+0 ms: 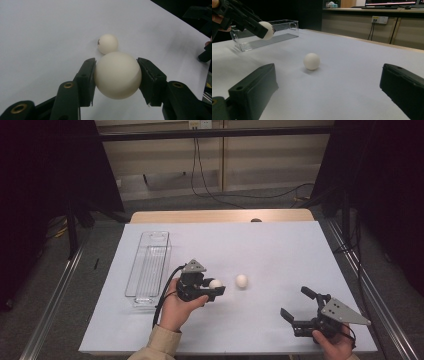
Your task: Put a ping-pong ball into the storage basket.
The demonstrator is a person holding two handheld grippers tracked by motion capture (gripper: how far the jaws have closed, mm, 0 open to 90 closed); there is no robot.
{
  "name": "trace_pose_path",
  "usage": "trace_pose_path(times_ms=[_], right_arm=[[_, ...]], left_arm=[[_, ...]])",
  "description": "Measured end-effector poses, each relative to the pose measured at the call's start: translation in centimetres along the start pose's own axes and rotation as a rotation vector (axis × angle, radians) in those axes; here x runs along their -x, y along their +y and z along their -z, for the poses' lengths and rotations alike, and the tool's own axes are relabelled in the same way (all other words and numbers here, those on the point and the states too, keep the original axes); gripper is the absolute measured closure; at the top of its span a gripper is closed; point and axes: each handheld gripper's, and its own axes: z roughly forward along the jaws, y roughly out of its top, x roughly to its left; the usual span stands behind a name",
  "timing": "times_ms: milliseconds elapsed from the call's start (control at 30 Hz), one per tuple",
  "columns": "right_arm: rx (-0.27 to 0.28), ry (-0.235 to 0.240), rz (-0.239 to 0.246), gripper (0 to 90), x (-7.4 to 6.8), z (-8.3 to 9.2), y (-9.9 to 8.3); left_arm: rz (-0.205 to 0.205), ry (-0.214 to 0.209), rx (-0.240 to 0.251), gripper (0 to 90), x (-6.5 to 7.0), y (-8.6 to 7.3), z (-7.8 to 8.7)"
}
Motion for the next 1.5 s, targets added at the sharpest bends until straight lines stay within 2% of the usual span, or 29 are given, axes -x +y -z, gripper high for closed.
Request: trace_pose_path(times_ms=[533, 967, 1133, 1500], right_arm=[[0.0, 0.002, 0.0, 0.7, 0.0, 0.0, 0.0], [0.001, 0.003, 0.0, 0.7, 0.0, 0.0, 0.0], [0.002, -0.001, 0.001, 0.7, 0.0, 0.0, 0.0], [0.005, -0.004, -0.004, 0.7, 0.1, 0.1, 0.0]], left_arm=[[0.012, 0.034, 0.016, 51.0, -0.5, 0.6, 0.5], [-0.012, 0.079, 0.022, 51.0, -0.7, 1.0, 0.7], [-0.016, 0.083, 0.017, 51.0, -0.8, 0.9, 0.8], [-0.002, 0.1, 0.036, 51.0, -1.4, 1.0, 1.5]])
